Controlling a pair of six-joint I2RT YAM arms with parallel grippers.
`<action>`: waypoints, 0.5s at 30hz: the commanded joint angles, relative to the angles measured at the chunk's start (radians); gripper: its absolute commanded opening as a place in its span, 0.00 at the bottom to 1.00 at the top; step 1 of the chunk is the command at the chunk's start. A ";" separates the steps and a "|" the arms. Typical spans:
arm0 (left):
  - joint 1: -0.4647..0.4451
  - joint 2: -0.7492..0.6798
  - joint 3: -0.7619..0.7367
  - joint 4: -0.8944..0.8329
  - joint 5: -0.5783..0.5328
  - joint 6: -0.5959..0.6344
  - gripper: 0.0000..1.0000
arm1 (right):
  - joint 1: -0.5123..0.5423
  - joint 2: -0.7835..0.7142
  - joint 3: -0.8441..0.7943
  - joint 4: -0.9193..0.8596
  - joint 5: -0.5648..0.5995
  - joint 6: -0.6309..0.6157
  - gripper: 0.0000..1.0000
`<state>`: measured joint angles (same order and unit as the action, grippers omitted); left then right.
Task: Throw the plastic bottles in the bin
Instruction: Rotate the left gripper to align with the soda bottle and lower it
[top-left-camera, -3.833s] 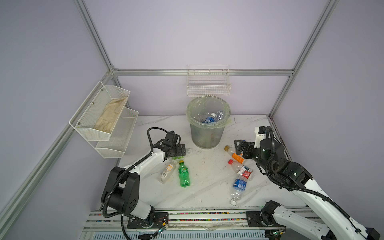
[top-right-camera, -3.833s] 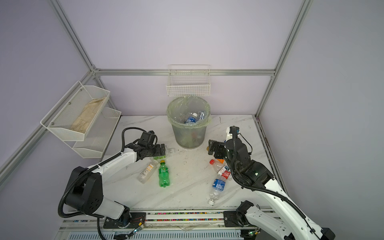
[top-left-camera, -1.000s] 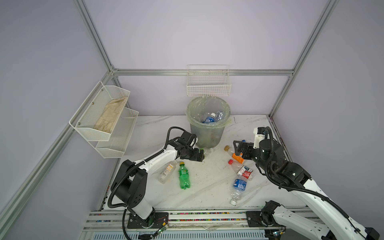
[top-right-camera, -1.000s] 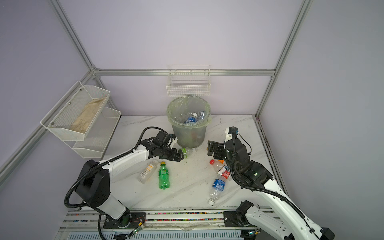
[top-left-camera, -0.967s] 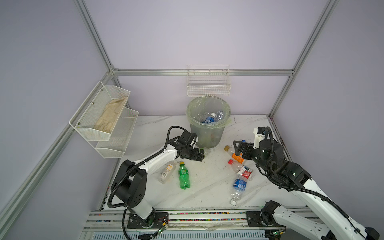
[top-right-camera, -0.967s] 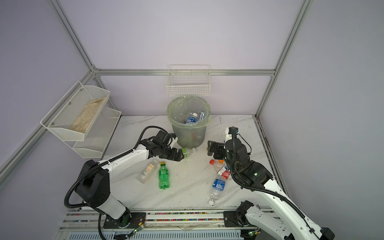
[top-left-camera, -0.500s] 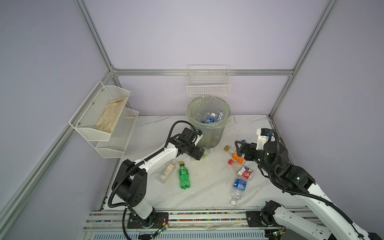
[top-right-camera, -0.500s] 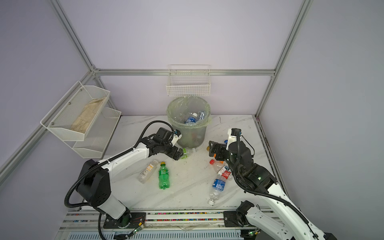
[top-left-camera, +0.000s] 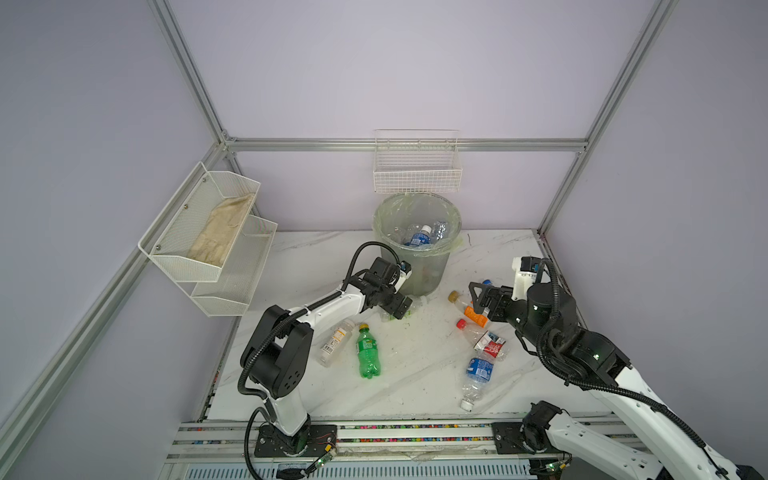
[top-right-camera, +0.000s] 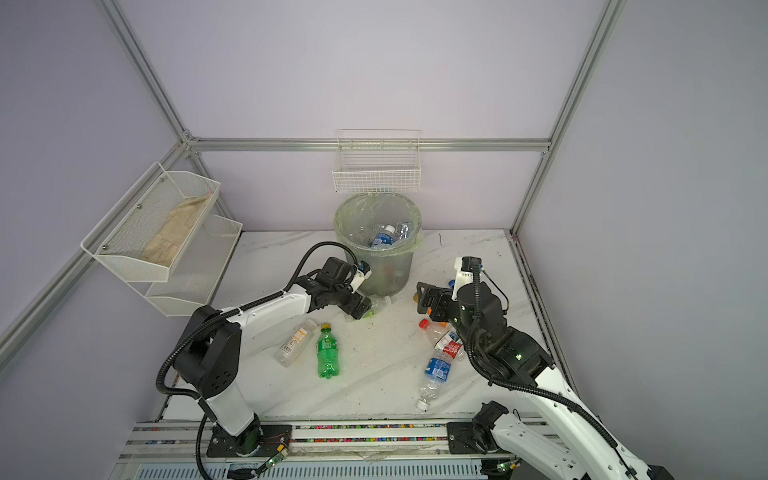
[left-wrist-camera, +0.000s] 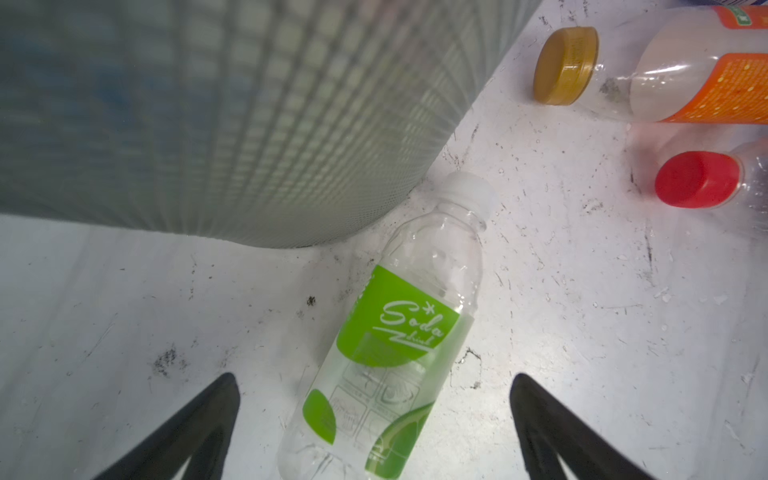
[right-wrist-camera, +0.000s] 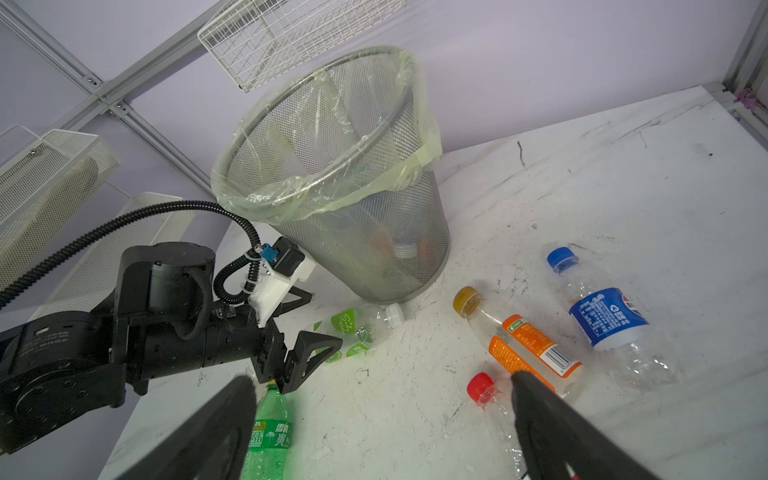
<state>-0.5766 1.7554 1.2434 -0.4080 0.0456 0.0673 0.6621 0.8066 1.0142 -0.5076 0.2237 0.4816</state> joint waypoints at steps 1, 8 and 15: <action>-0.006 0.006 -0.024 0.067 -0.018 0.027 1.00 | 0.002 0.007 -0.006 0.018 0.000 -0.008 0.97; -0.008 0.049 -0.026 0.072 -0.015 0.004 1.00 | 0.001 0.009 -0.009 0.021 -0.001 -0.009 0.97; -0.011 0.059 -0.050 0.086 -0.018 -0.019 1.00 | 0.002 0.009 -0.009 0.021 0.002 -0.009 0.97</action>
<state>-0.5838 1.8233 1.2331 -0.3630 0.0307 0.0597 0.6621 0.8192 1.0138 -0.5049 0.2211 0.4816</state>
